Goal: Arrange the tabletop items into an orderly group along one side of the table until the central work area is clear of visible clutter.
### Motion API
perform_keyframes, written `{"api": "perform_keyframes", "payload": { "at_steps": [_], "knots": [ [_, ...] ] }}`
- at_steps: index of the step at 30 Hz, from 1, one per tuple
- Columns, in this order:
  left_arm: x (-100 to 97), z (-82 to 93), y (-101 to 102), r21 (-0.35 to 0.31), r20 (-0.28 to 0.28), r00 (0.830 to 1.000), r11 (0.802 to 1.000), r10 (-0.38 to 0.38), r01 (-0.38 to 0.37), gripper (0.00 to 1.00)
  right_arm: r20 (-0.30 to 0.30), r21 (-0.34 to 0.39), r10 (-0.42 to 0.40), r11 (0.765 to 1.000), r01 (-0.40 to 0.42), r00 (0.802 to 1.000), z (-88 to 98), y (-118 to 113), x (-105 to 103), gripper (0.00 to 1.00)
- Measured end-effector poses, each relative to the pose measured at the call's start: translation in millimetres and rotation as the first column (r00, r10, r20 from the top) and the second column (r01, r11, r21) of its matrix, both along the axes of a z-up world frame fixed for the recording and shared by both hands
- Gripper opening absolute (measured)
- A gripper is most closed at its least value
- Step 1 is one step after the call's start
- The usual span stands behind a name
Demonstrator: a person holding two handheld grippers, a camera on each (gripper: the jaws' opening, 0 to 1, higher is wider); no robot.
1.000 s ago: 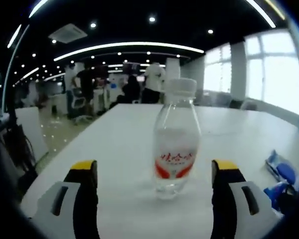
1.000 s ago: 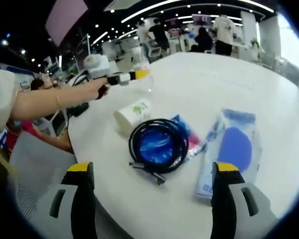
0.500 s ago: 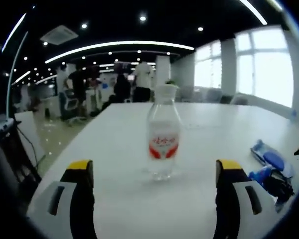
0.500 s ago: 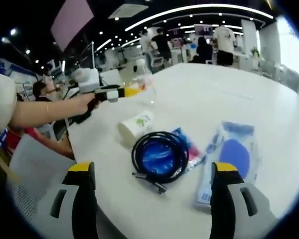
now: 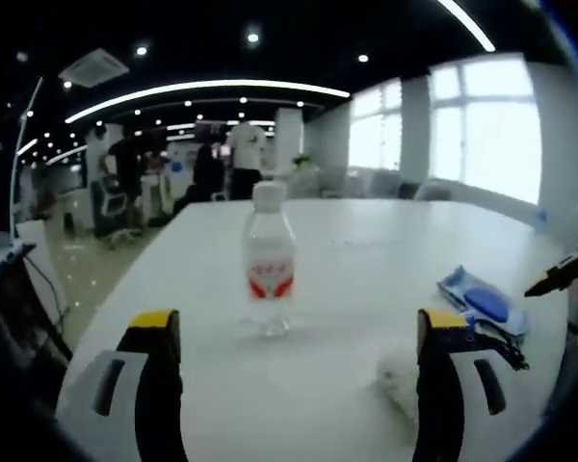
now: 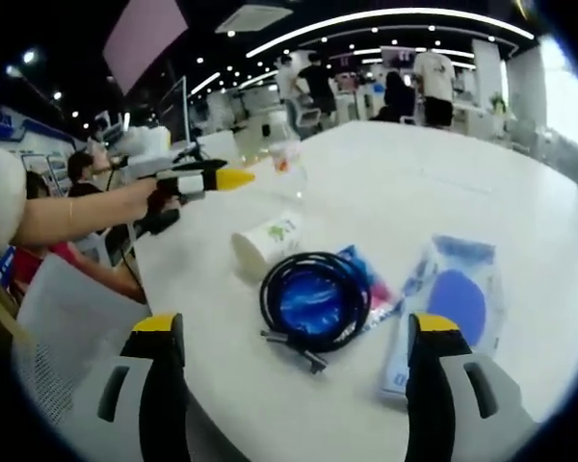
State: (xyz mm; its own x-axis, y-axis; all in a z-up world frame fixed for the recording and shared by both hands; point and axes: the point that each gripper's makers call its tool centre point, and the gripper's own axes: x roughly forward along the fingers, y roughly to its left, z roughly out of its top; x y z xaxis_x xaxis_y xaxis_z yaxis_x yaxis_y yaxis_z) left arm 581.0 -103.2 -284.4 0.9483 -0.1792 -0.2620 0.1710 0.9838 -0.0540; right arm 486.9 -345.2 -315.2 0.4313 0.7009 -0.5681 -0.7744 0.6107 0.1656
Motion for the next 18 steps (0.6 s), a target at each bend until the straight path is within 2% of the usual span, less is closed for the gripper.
{"api": "perform_keyframes", "payload": {
  "at_steps": [3, 10, 18],
  "knots": [
    [-7.4, 1.5, -11, -0.029, -0.009, 0.999, 0.999, -0.039, 0.038, 0.99, 0.003, -0.001, 0.002, 1.000, -0.002, 1.000, 0.4, 0, 0, 0.95],
    [-28.3, 1.0, -39, 0.015, -0.029, 0.985, 0.985, -0.173, 0.173, 0.99, 0.009, -0.011, 0.000, 1.000, 0.000, 1.000, 0.1, 0, 0, 0.95],
    [-44.1, -11.4, -60, 0.030, -0.061, 0.970, 0.971, -0.237, 0.239, 0.98, 0.011, -0.030, 0.002, 1.000, -0.001, 1.000, -2.7, -2, 0, 0.95]
  ]
}}
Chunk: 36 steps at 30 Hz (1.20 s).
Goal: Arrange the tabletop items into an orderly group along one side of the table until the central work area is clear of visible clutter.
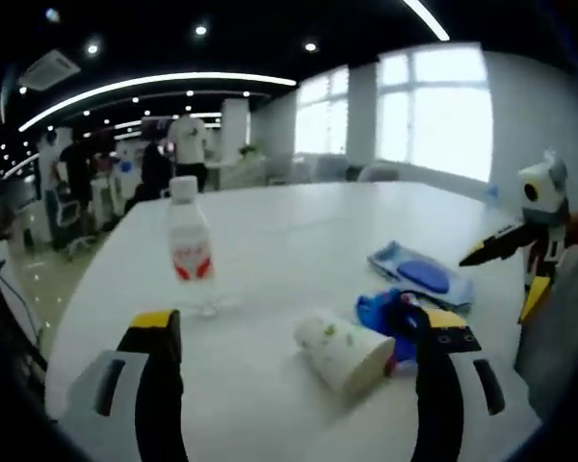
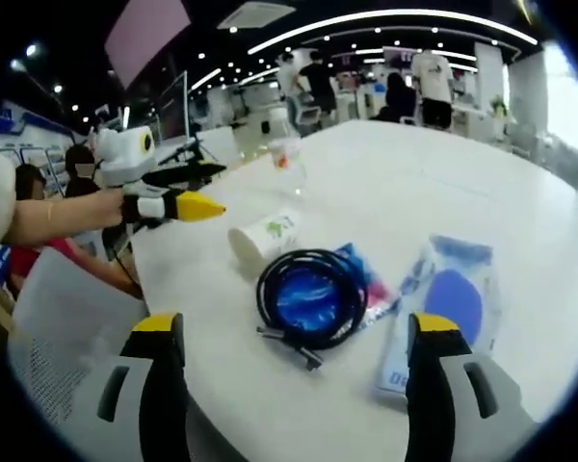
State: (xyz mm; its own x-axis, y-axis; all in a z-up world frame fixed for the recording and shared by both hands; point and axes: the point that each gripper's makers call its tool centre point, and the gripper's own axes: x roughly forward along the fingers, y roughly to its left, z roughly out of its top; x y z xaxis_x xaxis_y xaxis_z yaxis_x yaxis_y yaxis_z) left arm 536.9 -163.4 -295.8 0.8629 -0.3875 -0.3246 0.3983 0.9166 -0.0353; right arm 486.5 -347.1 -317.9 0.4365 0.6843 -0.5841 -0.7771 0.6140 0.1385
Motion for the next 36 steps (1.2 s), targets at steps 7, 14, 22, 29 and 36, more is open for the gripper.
{"api": "perform_keyframes", "payload": {
  "at_steps": [7, 14, 22, 29, 36],
  "knots": [
    [-4.3, -11.9, -7, 0.084, -0.008, 0.999, 0.995, -0.049, 0.049, 0.93, -0.001, -0.017, 0.000, 1.000, 0.000, 1.000, -3.4, -2, 0, 0.95],
    [-5.1, -40.2, -9, 0.158, -0.069, 0.995, 0.984, -0.070, 0.081, 0.85, 0.000, -0.029, -0.003, 1.000, 0.003, 1.000, -5.2, -5, 1, 0.94],
    [-1.5, -50.8, -10, 0.126, -0.100, 0.994, 0.991, -0.041, 0.054, 0.72, -0.006, -0.043, -0.006, 0.999, 0.006, 1.000, -8.2, -7, 1, 0.93],
    [0.0, -47.5, -13, 0.105, -0.095, 0.995, 0.993, -0.044, 0.054, 0.50, -0.006, -0.052, -0.007, 0.999, 0.007, 1.000, -9.6, -8, 1, 0.93],
    [-0.6, -55.2, -19, 0.120, -0.118, 0.990, 0.989, -0.071, 0.085, 0.30, -0.006, -0.055, -0.005, 0.998, 0.005, 1.000, -10.1, -8, 1, 0.92]
  ]
}}
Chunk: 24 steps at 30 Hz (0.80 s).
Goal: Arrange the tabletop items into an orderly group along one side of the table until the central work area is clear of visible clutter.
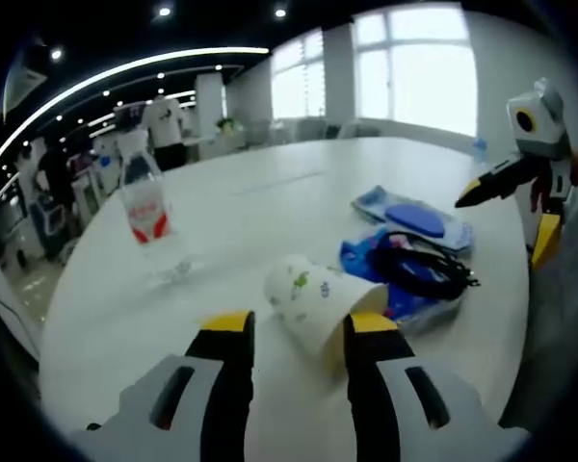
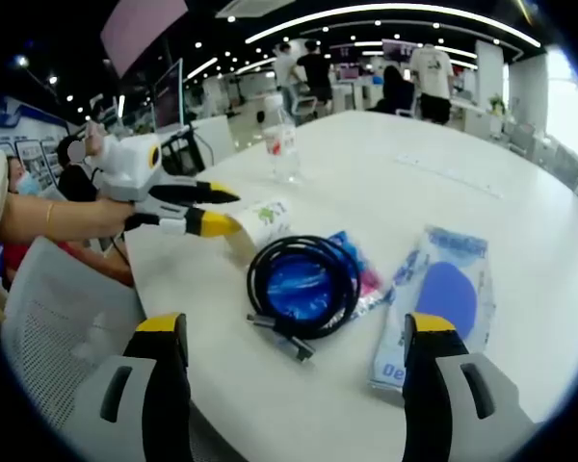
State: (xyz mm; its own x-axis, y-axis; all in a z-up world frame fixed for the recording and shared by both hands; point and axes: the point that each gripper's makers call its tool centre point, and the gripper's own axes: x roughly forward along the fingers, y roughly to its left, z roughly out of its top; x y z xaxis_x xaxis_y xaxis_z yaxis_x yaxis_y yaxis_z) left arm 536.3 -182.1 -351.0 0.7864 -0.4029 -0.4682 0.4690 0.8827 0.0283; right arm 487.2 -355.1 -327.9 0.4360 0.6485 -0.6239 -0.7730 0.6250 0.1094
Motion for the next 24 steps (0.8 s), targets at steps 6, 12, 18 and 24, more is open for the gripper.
{"api": "perform_keyframes", "payload": {
  "at_steps": [6, 12, 18, 24],
  "knots": [
    [0.5, -2.2, 1, -0.001, -0.014, 1.000, 1.000, 0.002, -0.002, 0.17, 0.002, 0.004, 0.009, 1.000, -0.009, 1.000, 0.9, 2, -1, 0.92],
    [-0.9, -5.1, 4, -0.026, -0.038, 0.999, 0.999, 0.018, -0.019, 0.02, 0.018, 0.016, 0.023, 1.000, -0.024, 1.000, 4.5, 6, -2, 0.92],
    [0.4, -2.9, 14, -0.007, -0.036, 0.998, 0.999, 0.047, -0.047, 0.00, 0.021, 0.008, 0.038, 0.999, -0.038, 0.999, 3.1, 7, -3, 0.91],
    [-0.8, 6.1, 16, -0.036, -0.046, 0.998, 0.998, 0.050, -0.052, 0.00, 0.033, 0.001, 0.039, 0.999, -0.039, 0.999, 3.2, 6, -2, 0.91]
  ]
}}
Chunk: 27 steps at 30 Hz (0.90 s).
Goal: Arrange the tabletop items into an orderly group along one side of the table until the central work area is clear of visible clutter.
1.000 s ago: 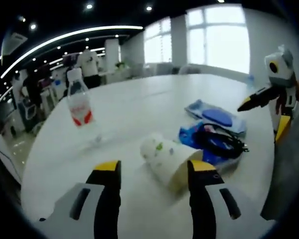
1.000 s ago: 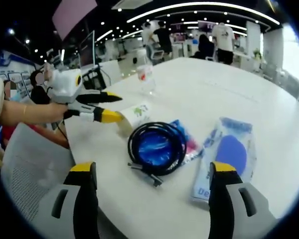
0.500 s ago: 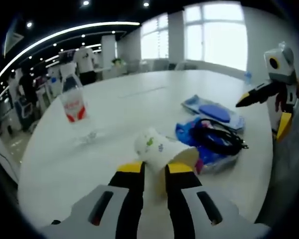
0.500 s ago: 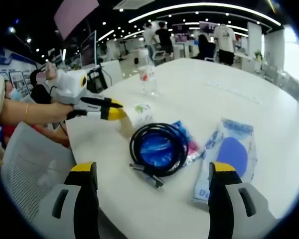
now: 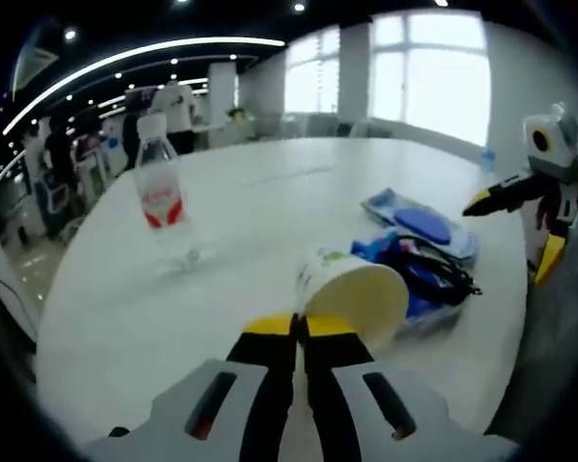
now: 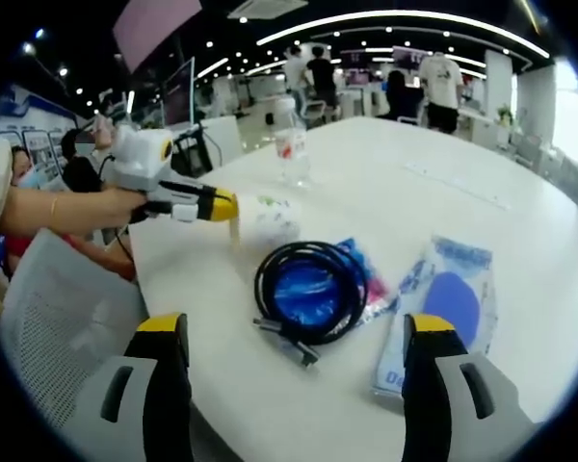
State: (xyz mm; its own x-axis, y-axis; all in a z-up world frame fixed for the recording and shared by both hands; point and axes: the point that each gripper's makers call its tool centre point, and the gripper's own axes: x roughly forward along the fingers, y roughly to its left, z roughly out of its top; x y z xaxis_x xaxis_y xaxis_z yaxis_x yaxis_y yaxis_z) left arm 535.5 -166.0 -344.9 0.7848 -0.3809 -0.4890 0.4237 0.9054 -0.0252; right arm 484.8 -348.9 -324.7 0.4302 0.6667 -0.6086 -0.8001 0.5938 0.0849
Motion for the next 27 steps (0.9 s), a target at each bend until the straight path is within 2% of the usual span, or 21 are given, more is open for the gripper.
{"api": "perform_keyframes", "payload": {
  "at_steps": [3, 6, 12, 15, 16, 18, 21, 27],
  "knots": [
    [-1.8, 4.5, 0, 0.000, -0.017, 1.000, 1.000, -0.001, 0.001, 0.00, 0.008, 0.000, 0.003, 1.000, -0.003, 1.000, 0.8, 1, 0, 0.91],
    [-5.4, 7.7, -2, 0.047, -0.032, 0.999, 0.998, -0.030, 0.032, 0.00, 0.022, 0.002, 0.013, 1.000, -0.013, 1.000, 2.2, 2, 1, 0.90],
    [-15.2, 18.0, -20, 0.003, -0.064, 0.991, 0.993, -0.116, 0.116, 0.00, 0.068, -0.001, 0.042, 0.999, -0.042, 0.997, 6.9, 6, 0, 0.90],
    [-20.1, 21.6, -26, 0.039, -0.076, 0.986, 0.987, -0.151, 0.154, 0.00, 0.095, -0.002, 0.063, 0.998, -0.064, 0.993, 9.6, 9, -1, 0.89],
    [-22.6, 23.8, -29, 0.023, -0.090, 0.983, 0.986, -0.163, 0.165, 0.00, 0.102, -0.004, 0.069, 0.998, -0.069, 0.992, 10.2, 10, -1, 0.89],
    [-23.5, 30.7, -32, 0.011, -0.080, 0.981, 0.984, -0.177, 0.179, 0.00, 0.116, -0.011, 0.085, 0.996, -0.084, 0.990, 10.4, 12, -2, 0.89],
    [-24.3, 35.9, -33, 0.030, -0.085, 0.980, 0.982, -0.182, 0.185, 0.00, 0.126, -0.021, 0.099, 0.995, -0.097, 0.987, 9.5, 14, -4, 0.89],
    [-35.2, 51.6, -48, 0.017, -0.104, 0.959, 0.963, -0.265, 0.269, 0.00, 0.185, -0.017, 0.129, 0.992, -0.128, 0.974, 18.4, 19, -2, 0.85]
  ]
}}
